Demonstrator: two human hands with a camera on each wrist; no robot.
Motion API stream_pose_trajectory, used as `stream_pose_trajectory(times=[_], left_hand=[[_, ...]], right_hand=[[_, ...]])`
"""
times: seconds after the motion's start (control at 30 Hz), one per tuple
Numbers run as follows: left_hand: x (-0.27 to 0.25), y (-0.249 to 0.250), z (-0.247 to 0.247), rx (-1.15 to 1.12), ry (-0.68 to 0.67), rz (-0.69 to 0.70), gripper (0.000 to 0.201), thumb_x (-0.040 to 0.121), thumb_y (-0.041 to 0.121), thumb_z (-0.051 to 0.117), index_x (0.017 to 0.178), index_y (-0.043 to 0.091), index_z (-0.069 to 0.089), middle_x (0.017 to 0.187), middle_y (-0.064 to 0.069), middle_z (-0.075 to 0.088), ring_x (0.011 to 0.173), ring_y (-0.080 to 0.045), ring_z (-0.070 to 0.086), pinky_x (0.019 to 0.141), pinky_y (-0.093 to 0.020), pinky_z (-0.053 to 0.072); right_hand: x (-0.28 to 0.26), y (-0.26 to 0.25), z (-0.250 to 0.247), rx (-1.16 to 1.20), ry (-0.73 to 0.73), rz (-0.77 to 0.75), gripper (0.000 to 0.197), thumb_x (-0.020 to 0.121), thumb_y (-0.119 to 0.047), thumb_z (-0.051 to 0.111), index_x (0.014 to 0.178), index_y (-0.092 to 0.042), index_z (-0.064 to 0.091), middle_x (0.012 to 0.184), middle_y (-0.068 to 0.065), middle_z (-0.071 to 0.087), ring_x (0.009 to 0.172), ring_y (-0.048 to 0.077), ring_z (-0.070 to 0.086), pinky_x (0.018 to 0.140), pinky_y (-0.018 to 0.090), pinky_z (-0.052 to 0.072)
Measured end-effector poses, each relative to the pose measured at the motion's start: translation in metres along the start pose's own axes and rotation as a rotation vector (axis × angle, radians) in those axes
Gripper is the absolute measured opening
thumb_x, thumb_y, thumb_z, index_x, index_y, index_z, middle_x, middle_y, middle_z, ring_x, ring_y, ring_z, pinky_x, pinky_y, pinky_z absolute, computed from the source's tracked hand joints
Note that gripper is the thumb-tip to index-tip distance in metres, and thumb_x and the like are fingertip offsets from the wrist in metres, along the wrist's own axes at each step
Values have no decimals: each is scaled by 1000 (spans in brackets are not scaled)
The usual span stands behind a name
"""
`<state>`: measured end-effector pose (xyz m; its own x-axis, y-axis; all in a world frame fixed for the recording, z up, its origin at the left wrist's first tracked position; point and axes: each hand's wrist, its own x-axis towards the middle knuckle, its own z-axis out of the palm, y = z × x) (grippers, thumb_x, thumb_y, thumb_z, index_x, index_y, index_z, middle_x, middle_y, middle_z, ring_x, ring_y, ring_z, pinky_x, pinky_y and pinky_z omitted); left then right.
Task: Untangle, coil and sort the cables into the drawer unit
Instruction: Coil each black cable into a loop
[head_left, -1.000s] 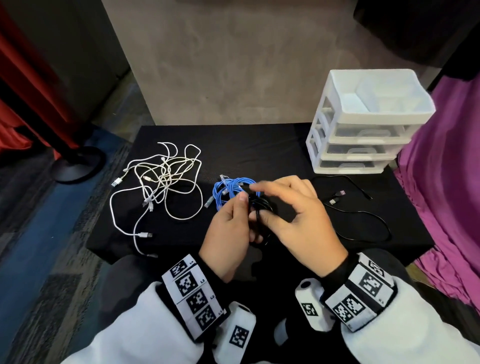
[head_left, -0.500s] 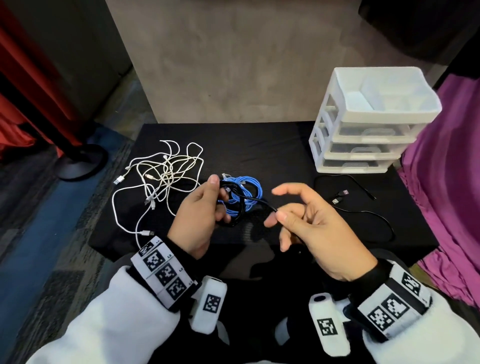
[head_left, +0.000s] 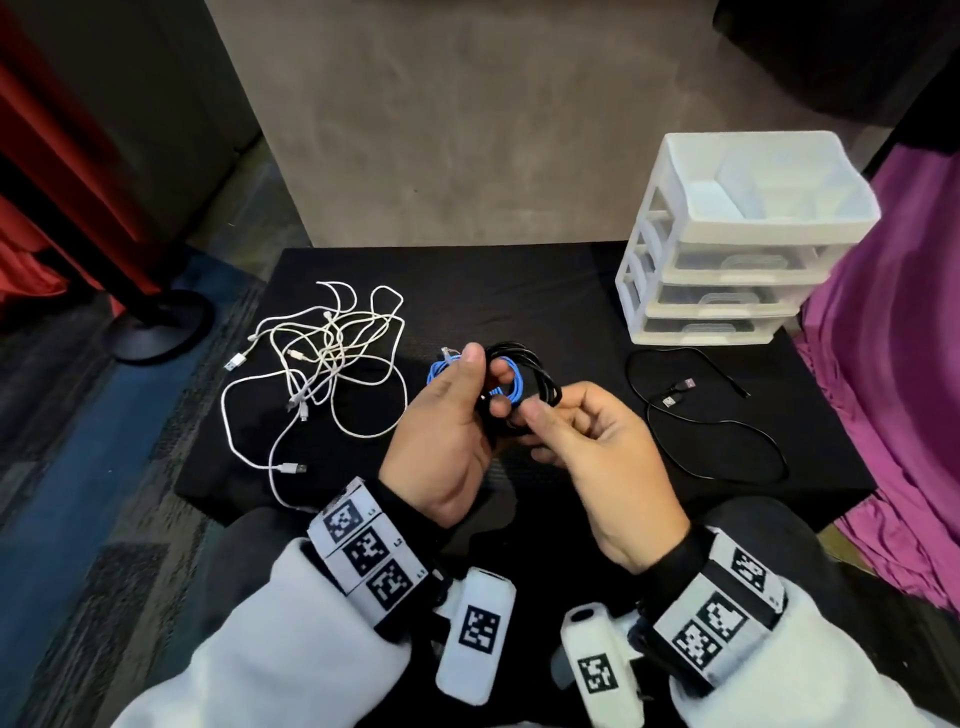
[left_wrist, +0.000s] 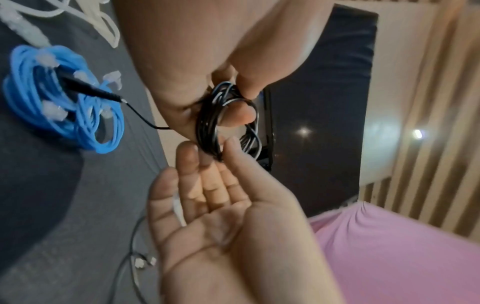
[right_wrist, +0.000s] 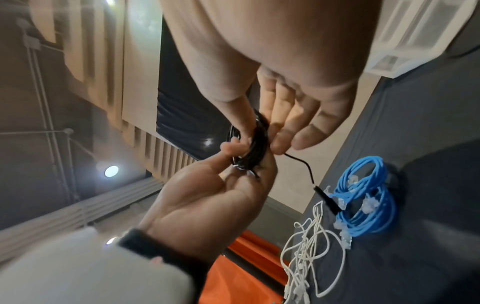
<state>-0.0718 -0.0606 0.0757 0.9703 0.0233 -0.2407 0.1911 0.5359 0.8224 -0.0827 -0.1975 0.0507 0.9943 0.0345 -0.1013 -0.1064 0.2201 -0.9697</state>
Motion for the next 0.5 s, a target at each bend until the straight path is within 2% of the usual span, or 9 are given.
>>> stream_pose_trajectory(times=[0.07, 0.13, 0.2, 0.27, 0.37, 0.47, 0.5], left_hand=[[1, -7, 5, 127, 98, 101, 42, 107, 40, 45, 87, 10, 67, 67, -8, 54, 61, -15, 55, 68, -33, 50], [3, -13, 8, 218, 179, 180, 43, 107, 41, 46, 86, 12, 71, 72, -8, 62, 64, -15, 57, 73, -35, 50], [5, -18, 9, 226, 224, 197, 44, 107, 42, 47, 87, 10, 69, 77, -13, 62, 64, -14, 56, 72, -35, 50], [5, -19, 10, 190, 227, 172, 43, 106, 42, 46, 87, 10, 66, 79, -15, 65, 64, -14, 56, 68, -32, 51], [5, -20, 9, 145, 237, 127, 42, 105, 44, 47, 88, 12, 66, 78, -9, 69, 71, -19, 62, 67, -30, 54], [4, -21, 10, 132, 239, 38, 42, 105, 47, 48, 89, 11, 64, 68, -7, 63, 60, -17, 60, 60, -29, 52], [4, -21, 9, 132, 231, 6, 42, 104, 47, 49, 89, 11, 64, 66, -8, 59, 57, -18, 57, 60, -29, 50]], right_hand=[[2, 4, 3, 52, 57, -9, 5, 96, -7, 73, 100, -10, 71, 88, 25, 68, 89, 27, 61, 82, 41, 46], [0, 4, 9, 110, 79, -8, 16, 98, 2, 65, 110, -5, 71, 98, 30, 73, 95, 24, 69, 93, 38, 51], [-4, 3, 13, 193, 58, 40, 20, 99, 6, 60, 115, 0, 71, 106, 26, 76, 102, 23, 74, 98, 32, 55], [-6, 1, 14, 286, 18, 133, 19, 100, 2, 59, 115, 1, 72, 110, 21, 77, 104, 23, 74, 89, 28, 55], [-5, -2, 9, 350, -59, 279, 18, 101, -8, 61, 111, -8, 75, 113, 13, 78, 102, 18, 70, 81, 27, 47], [-8, -4, 9, 461, -139, 313, 17, 98, -5, 58, 97, -9, 74, 101, 6, 75, 93, 15, 69, 76, 27, 53], [-8, -4, 9, 455, -155, 309, 14, 94, -4, 59, 91, -8, 72, 98, 6, 73, 93, 17, 67, 78, 28, 53]])
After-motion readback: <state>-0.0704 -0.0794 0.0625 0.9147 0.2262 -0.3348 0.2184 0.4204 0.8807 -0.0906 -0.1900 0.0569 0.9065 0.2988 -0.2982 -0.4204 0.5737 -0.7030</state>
